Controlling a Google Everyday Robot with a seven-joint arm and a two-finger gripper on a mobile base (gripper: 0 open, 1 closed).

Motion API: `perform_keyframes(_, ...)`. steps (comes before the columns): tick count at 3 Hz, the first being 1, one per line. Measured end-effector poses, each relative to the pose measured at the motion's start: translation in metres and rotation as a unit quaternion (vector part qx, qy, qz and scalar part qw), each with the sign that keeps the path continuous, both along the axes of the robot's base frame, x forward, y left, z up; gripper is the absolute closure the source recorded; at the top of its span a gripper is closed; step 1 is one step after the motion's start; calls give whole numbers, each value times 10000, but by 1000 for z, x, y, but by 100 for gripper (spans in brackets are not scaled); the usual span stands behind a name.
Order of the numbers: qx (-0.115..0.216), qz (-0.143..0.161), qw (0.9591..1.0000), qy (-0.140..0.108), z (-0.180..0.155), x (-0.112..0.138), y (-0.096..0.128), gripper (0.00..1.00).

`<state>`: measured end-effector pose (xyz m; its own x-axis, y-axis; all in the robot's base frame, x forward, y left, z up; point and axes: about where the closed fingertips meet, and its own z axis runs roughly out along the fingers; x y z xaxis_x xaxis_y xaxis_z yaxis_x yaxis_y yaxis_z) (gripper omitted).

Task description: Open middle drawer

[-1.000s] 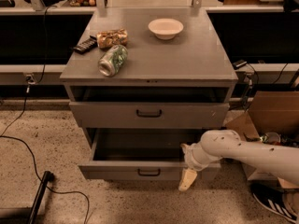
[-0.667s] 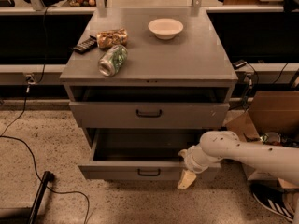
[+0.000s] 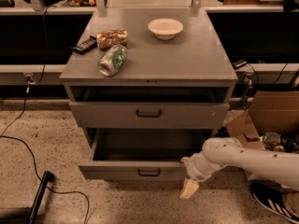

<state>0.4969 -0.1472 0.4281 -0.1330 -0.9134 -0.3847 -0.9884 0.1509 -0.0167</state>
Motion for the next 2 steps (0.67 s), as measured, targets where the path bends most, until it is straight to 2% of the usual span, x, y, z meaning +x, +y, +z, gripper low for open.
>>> perform_keyframes(2, 60, 309, 9994, 157, 20, -43, 21, 18)
